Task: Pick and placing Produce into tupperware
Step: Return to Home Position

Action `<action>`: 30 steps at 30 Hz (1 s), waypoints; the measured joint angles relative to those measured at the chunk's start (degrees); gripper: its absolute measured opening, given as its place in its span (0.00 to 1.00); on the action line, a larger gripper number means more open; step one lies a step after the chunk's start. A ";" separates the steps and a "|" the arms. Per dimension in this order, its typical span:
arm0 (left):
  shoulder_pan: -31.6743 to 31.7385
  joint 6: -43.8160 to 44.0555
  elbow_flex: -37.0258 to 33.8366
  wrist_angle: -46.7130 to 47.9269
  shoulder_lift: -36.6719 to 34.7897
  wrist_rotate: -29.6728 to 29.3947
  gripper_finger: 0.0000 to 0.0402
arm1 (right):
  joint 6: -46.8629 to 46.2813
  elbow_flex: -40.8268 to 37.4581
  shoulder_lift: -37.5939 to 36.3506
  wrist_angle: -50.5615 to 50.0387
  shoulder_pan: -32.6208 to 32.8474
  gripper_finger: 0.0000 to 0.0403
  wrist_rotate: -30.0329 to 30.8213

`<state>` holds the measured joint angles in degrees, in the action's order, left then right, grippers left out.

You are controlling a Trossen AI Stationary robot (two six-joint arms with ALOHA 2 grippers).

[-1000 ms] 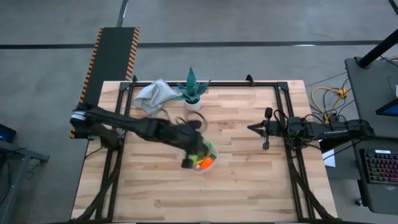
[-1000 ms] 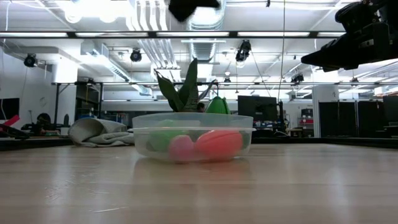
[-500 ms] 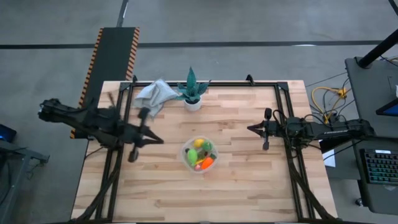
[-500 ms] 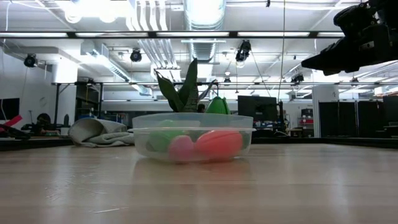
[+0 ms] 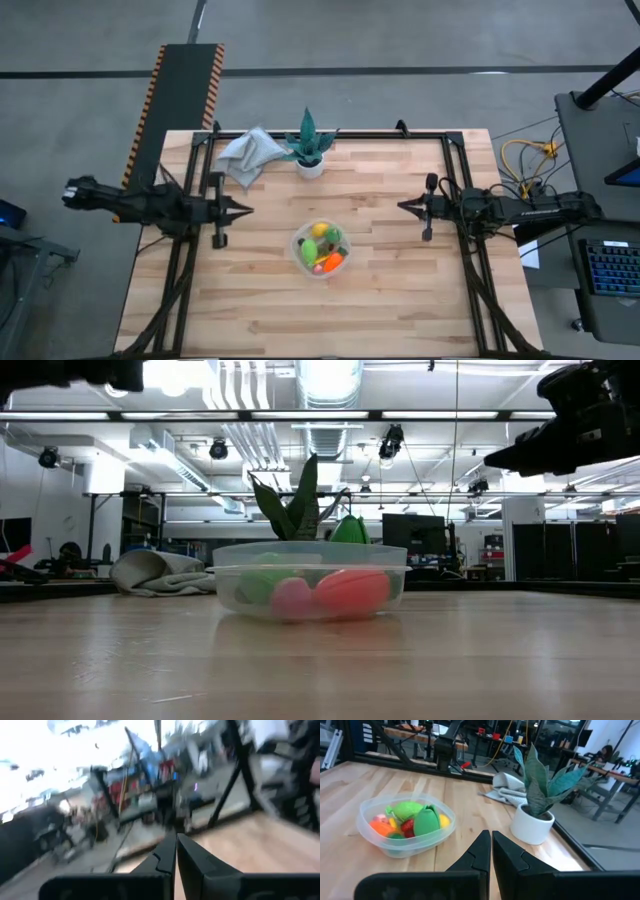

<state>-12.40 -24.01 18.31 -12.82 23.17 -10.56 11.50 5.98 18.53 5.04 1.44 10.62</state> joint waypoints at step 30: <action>6.18 14.86 -16.33 7.38 -20.36 6.94 0.00 | -1.42 0.00 -0.07 6.14 -0.12 0.02 2.66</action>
<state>-6.22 -9.15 1.98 -5.44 2.80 -3.62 10.08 5.98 18.46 11.18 1.32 13.28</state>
